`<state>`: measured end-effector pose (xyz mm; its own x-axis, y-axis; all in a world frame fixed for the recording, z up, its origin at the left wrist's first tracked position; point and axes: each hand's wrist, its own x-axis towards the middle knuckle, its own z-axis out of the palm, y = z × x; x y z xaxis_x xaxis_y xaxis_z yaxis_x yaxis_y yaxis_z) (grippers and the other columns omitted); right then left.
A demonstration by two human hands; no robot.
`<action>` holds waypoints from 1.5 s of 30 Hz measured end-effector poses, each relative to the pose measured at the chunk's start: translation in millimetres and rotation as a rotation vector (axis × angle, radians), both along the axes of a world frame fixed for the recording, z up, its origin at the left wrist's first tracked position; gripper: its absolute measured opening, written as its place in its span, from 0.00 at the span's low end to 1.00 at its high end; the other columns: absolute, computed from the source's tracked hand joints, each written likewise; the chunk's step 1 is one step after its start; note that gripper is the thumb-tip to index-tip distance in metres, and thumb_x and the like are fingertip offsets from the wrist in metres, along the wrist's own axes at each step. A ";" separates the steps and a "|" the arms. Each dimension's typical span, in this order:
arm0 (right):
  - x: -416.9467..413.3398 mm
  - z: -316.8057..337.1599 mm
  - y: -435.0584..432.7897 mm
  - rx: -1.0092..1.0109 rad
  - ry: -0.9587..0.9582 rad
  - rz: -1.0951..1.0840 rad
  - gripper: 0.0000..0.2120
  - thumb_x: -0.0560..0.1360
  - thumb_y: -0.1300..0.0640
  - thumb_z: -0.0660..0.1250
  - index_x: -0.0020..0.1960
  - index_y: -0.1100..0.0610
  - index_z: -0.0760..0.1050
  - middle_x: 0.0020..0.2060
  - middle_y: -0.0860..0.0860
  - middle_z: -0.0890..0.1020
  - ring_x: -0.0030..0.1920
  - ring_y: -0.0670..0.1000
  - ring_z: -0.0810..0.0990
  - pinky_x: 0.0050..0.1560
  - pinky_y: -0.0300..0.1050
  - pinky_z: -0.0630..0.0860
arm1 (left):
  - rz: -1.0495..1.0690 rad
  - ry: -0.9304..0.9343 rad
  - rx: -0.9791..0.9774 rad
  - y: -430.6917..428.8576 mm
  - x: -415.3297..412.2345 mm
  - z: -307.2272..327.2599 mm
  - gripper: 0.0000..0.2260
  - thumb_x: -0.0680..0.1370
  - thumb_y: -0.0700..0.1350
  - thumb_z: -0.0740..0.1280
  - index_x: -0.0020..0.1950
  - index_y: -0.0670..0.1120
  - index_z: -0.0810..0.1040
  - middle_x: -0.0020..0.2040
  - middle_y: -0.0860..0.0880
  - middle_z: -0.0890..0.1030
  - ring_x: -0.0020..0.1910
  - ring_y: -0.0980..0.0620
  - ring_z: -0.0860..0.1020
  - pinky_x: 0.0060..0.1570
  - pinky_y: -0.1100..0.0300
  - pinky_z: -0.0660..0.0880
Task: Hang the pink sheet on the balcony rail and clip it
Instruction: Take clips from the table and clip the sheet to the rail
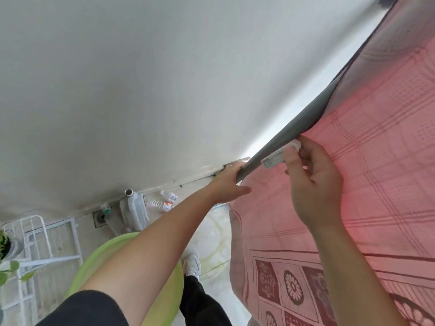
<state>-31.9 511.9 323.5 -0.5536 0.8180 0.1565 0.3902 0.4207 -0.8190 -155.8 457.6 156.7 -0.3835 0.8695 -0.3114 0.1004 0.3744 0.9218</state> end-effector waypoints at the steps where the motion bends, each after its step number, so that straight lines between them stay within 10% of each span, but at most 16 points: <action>1: -2.1 5.1 -2.9 -0.002 -0.010 -0.005 0.07 0.81 0.46 0.64 0.54 0.45 0.80 0.44 0.43 0.84 0.48 0.44 0.82 0.52 0.50 0.81 | -0.004 0.003 0.001 -3.4 -2.5 -0.4 0.31 0.67 0.50 0.70 0.70 0.54 0.68 0.60 0.53 0.76 0.58 0.51 0.75 0.57 0.54 0.74; 5: 0.9 26.3 -11.2 0.015 -0.054 -0.052 0.07 0.78 0.41 0.64 0.53 0.41 0.79 0.47 0.44 0.84 0.50 0.47 0.83 0.54 0.58 0.80 | 0.021 -0.008 -0.060 -12.1 -14.7 -10.1 0.34 0.70 0.49 0.73 0.73 0.52 0.64 0.69 0.50 0.71 0.65 0.50 0.72 0.54 0.55 0.73; 11: 1.0 53.2 -42.9 0.098 -0.114 -0.011 0.11 0.79 0.43 0.65 0.59 0.42 0.78 0.47 0.43 0.84 0.49 0.47 0.83 0.53 0.52 0.82 | 0.074 0.179 0.069 -23.3 -7.7 -9.5 0.12 0.73 0.49 0.71 0.53 0.54 0.72 0.50 0.54 0.76 0.48 0.53 0.76 0.50 0.53 0.77; 15: -28.8 75.2 -41.4 0.242 -0.117 0.059 0.16 0.80 0.43 0.64 0.65 0.45 0.75 0.48 0.41 0.82 0.49 0.42 0.82 0.50 0.42 0.81 | -0.038 0.286 0.187 -20.3 8.5 0.0 0.17 0.76 0.50 0.67 0.64 0.59 0.72 0.46 0.55 0.74 0.44 0.54 0.74 0.47 0.56 0.75; 20: -67.9 91.3 -11.9 0.355 -0.296 0.172 0.18 0.80 0.48 0.65 0.68 0.52 0.74 0.51 0.41 0.80 0.45 0.30 0.77 0.43 0.22 0.71 | -0.168 0.299 0.153 -8.6 30.6 10.9 0.36 0.79 0.53 0.64 0.79 0.57 0.44 0.52 0.54 0.76 0.46 0.51 0.77 0.52 0.53 0.77; 24: -84.2 101.2 -5.5 0.554 -0.482 0.262 0.16 0.81 0.49 0.64 0.67 0.52 0.74 0.51 0.44 0.77 0.49 0.39 0.75 0.49 0.28 0.71 | -0.119 0.166 0.059 15.3 52.6 16.5 0.37 0.81 0.55 0.58 0.77 0.54 0.31 0.45 0.47 0.78 0.42 0.45 0.78 0.45 0.49 0.78; 27: -88.8 105.8 -2.9 0.627 -0.538 0.309 0.17 0.81 0.50 0.64 0.67 0.54 0.74 0.50 0.46 0.77 0.52 0.45 0.76 0.57 0.44 0.76 | 0.029 0.033 0.071 31.9 58.1 27.1 0.24 0.83 0.54 0.54 0.77 0.54 0.50 0.41 0.46 0.78 0.39 0.46 0.77 0.40 0.52 0.75; 30: -88.2 107.1 0.9 0.624 -0.560 0.336 0.17 0.81 0.50 0.63 0.67 0.55 0.74 0.52 0.49 0.79 0.54 0.49 0.78 0.58 0.51 0.77 | 0.062 0.178 0.147 33.3 52.3 29.6 0.09 0.82 0.54 0.59 0.55 0.51 0.74 0.43 0.51 0.77 0.41 0.49 0.75 0.46 0.52 0.77; 35: -88.8 101.9 -0.3 0.610 -0.563 0.361 0.16 0.81 0.50 0.63 0.65 0.55 0.75 0.50 0.49 0.79 0.53 0.51 0.79 0.57 0.53 0.77 | 0.012 0.194 0.298 3.7 47.3 10.9 0.13 0.70 0.53 0.70 0.31 0.55 0.67 0.40 0.55 0.73 0.43 0.51 0.72 0.44 0.53 0.73; 40: -95.8 97.2 -4.5 0.605 -0.657 0.381 0.19 0.81 0.48 0.62 0.68 0.55 0.73 0.54 0.51 0.80 0.56 0.53 0.78 0.59 0.54 0.75 | 0.047 -0.157 0.130 -22.3 23.0 3.2 0.15 0.69 0.45 0.75 0.43 0.51 0.69 0.40 0.54 0.71 0.36 0.55 0.69 0.33 0.61 0.65; 45: -100.3 96.6 -3.4 0.643 -0.762 0.389 0.18 0.81 0.47 0.60 0.67 0.54 0.73 0.56 0.50 0.80 0.58 0.54 0.76 0.59 0.50 0.72 | -0.088 -0.418 0.168 -36.9 -4.5 1.4 0.17 0.70 0.52 0.77 0.56 0.50 0.79 0.50 0.48 0.82 0.48 0.52 0.80 0.50 0.56 0.76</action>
